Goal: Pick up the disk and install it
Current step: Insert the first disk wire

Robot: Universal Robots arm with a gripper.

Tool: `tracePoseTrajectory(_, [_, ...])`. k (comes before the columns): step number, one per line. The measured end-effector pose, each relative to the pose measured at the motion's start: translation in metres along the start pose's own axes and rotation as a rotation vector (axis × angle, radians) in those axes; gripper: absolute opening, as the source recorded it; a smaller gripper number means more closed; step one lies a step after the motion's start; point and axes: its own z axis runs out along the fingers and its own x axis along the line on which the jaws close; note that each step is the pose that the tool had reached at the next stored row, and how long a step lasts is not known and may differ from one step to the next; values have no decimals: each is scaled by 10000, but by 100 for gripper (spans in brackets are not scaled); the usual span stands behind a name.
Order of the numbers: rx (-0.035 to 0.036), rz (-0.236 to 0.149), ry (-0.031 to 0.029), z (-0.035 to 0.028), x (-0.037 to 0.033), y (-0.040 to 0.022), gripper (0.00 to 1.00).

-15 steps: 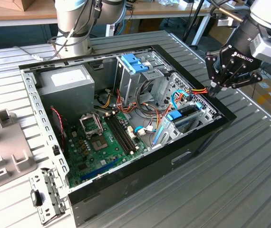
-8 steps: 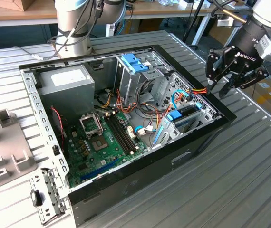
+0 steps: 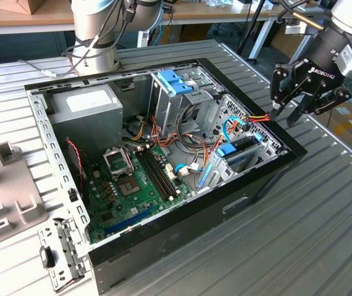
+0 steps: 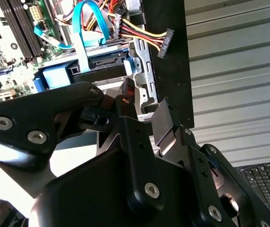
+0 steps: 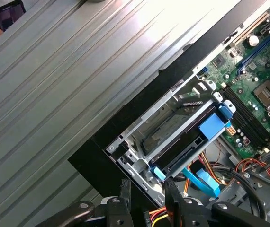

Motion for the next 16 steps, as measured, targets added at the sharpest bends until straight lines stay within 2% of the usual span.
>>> tracePoseTrajectory(16, [0,0,0,5,146,-138,42])
